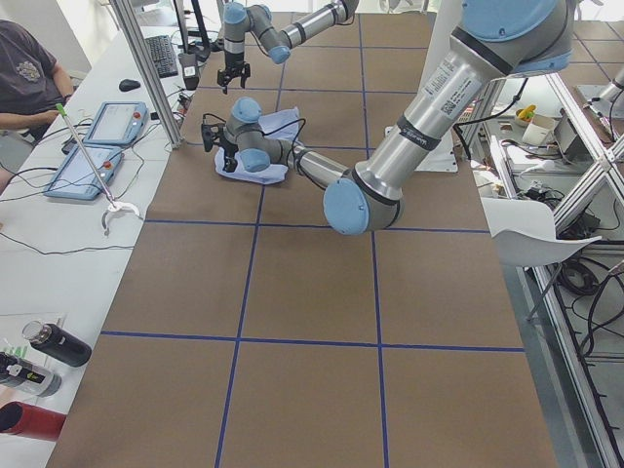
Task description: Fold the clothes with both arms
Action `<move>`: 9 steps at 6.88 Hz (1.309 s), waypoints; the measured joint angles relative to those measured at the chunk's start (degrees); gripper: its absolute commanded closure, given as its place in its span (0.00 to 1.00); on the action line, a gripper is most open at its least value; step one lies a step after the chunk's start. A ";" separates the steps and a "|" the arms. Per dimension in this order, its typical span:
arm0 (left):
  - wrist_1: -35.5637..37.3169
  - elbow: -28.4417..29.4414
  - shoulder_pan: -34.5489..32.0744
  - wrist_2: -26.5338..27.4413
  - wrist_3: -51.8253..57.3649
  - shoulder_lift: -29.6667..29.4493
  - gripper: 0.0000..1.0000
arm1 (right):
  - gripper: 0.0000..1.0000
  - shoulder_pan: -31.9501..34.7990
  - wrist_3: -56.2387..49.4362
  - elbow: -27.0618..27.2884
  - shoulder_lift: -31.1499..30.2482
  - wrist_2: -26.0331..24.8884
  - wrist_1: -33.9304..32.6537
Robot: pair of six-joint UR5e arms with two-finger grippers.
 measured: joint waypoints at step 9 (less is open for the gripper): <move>24.38 -30.45 -26.05 -18.83 78.04 34.79 0.01 | 0.00 28.18 -71.71 31.23 -46.87 10.55 -11.55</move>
